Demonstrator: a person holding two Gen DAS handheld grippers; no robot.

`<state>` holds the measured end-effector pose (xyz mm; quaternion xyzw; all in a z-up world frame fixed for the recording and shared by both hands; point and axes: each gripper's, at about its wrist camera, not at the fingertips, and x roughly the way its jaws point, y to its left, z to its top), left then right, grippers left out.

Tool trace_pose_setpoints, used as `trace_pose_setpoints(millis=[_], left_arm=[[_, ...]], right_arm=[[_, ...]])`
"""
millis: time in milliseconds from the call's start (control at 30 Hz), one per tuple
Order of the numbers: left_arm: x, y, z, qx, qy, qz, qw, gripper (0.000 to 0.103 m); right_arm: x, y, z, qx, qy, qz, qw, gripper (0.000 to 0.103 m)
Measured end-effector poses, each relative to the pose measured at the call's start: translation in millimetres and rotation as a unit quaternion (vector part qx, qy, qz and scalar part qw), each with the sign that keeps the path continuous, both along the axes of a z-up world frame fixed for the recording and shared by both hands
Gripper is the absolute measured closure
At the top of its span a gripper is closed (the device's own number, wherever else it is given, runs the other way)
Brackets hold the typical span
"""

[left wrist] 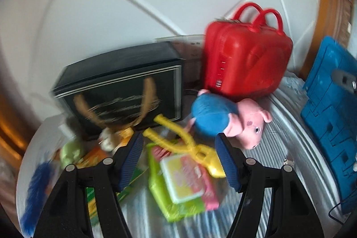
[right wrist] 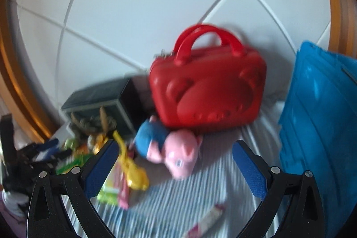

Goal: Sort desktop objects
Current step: 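Reach both grippers toward the blue-and-pink pig plush by the red case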

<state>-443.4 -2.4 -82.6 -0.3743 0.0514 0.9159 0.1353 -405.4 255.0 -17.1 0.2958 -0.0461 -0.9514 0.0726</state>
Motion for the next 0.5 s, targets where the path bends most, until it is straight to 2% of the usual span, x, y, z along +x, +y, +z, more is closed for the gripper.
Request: trace_pose_setpoints(millis=[33,67,167,267,400,500], left_arm=[[-13.1,12.4,-10.1,-0.006,-0.002,-0.018,0.9998,0.037],[-25.4,25.3,-21.6,-0.017,-0.006,-0.035,0.9992,0.037],[-58.1,53.7,-57.2,-0.033,-0.032,-0.076,0.996,0.037],[-82.1,74.4,-85.4,-0.046,-0.057,-0.11,0.9912,0.037],[-100.9,91.2,-110.2,-0.064,-0.088,-0.144,0.9835,0.037],[-106.7,96.8,-114.3,-0.073,-0.082,-0.151,0.9824,0.025]], right_arm=[[-12.2,-2.7,-10.5,0.019,-0.007,-0.006,1.0,0.0],[-26.4,-6.7,-25.2,0.037,-0.04,-0.003,0.998,0.0],[-57.6,-12.2,-71.7,0.048,-0.109,0.0,0.993,0.0],[-75.2,-16.9,-105.5,0.046,-0.134,0.006,0.99,0.0],[-91.4,-17.9,-133.5,0.028,-0.183,0.002,0.983,0.0],[-96.2,-16.1,-144.3,0.017,-0.188,0.002,0.982,0.0]])
